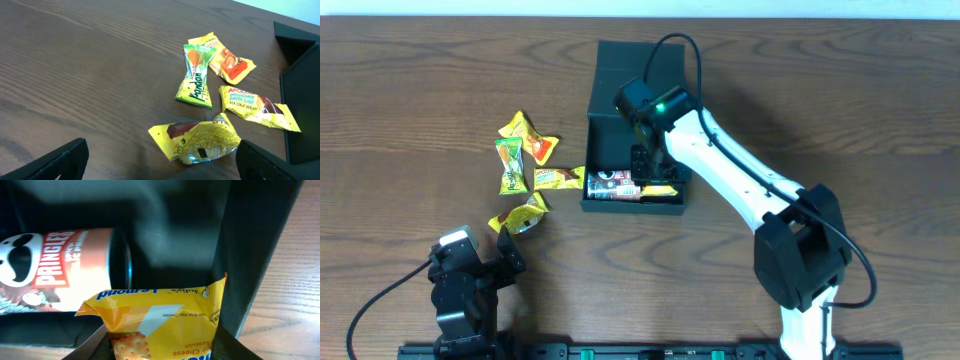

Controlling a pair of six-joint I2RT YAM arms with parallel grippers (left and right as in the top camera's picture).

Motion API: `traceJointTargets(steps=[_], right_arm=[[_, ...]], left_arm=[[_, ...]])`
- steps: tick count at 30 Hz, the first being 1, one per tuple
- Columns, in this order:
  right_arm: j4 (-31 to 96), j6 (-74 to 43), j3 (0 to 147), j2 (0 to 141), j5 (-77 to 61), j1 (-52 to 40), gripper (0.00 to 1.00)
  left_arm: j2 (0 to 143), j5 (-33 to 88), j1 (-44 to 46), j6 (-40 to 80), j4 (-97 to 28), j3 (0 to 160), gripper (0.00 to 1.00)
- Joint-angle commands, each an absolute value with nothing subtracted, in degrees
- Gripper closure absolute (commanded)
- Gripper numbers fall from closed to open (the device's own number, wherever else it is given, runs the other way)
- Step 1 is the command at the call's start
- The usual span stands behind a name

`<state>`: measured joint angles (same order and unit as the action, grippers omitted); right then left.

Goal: Pack container
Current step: 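Place the yellow packet into the box beside the can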

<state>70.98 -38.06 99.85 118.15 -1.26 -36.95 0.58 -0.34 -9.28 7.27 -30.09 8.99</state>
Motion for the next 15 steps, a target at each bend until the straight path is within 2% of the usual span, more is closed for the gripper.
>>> traceJointTargets(steps=[1, 5, 11, 15], right_arm=[[70.3, -40.7, 97.8, 118.2, 0.1, -37.1, 0.69], [69.5, -40.7, 96.8, 118.2, -0.2, -37.1, 0.68], [68.9, -40.7, 96.8, 118.2, 1.5, -37.1, 0.6], [68.6, -40.7, 96.8, 118.2, 1.5, -37.1, 0.46]], left_arm=[[0.3, -0.4, -9.3, 6.9, -30.0, 8.1, 0.05], [0.3, -0.4, -9.3, 6.9, -30.0, 8.2, 0.05], [0.3, -0.4, -9.3, 6.9, -30.0, 8.1, 0.05], [0.3, -0.4, -9.3, 6.9, -30.0, 8.1, 0.05]])
